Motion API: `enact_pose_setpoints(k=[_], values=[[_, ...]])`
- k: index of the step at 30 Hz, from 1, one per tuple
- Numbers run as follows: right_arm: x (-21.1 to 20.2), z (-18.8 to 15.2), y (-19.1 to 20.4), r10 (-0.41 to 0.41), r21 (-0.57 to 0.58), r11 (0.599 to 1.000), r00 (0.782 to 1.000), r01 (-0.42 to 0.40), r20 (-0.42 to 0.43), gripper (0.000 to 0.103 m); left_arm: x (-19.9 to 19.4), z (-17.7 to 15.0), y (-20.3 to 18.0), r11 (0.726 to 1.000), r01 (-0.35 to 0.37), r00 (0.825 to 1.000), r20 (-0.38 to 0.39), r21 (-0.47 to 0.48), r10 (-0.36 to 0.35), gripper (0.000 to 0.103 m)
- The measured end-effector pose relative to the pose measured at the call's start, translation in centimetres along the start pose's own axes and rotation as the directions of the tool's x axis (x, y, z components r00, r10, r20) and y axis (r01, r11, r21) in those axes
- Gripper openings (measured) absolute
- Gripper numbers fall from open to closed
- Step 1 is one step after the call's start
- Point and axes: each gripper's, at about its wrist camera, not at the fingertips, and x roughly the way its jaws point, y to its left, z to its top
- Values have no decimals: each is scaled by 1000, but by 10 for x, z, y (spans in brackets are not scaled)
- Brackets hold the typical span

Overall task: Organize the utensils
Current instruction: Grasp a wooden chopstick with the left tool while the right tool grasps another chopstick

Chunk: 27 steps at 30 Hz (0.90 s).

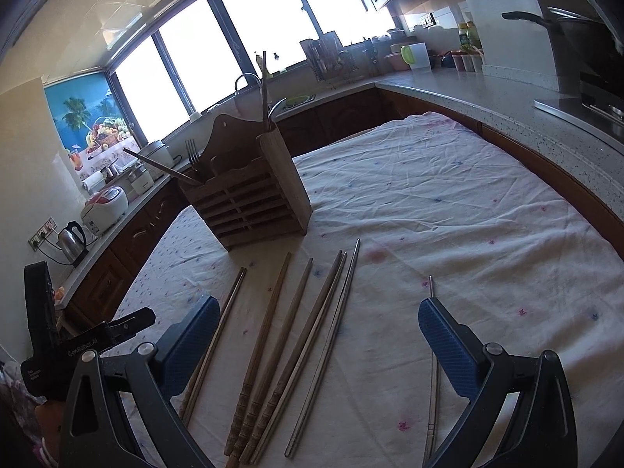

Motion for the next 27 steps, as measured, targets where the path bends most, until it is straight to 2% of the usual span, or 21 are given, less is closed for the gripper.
enact_pose_setpoints(k=[2,5,7,8,10,13,16,18,20,23,27], values=[[6,1,2,-3,-10,1000,1000,3,-19,100,9,1,-4,1000,13,999,-30,15,-12,79],[16,2,5,-12,-29,1000,999,11,-49,86,24,5,-11,999,14,998,-67,33,-11,71],[25,5,7,-14,-36,999,997,11,-79,70,34,9,-16,999,10,996,-90,53,-5,63],[29,6,7,-14,-38,999,996,11,-92,65,38,11,-18,998,13,995,-100,61,-6,58],[39,10,9,-11,-45,999,993,6,-115,49,46,17,-22,997,21,994,-113,77,-12,53],[56,17,15,14,-48,999,988,-22,-154,39,56,26,-29,995,32,992,-126,100,-19,51],[74,21,21,38,-52,997,981,-49,-190,38,69,32,-35,992,49,987,-161,119,-29,44],[88,22,26,42,-59,997,975,-56,-217,36,76,32,-40,988,42,984,-175,148,-16,35],[100,22,28,46,-59,996,970,-61,-240,34,78,32,-46,981,27,987,-162,192,4,35],[112,21,29,38,-65,996,964,-57,-263,32,81,33,-48,978,31,987,-162,206,3,34],[121,19,26,37,-48,997,959,-52,-281,32,85,36,-57,965,35,984,-180,261,13,33]])
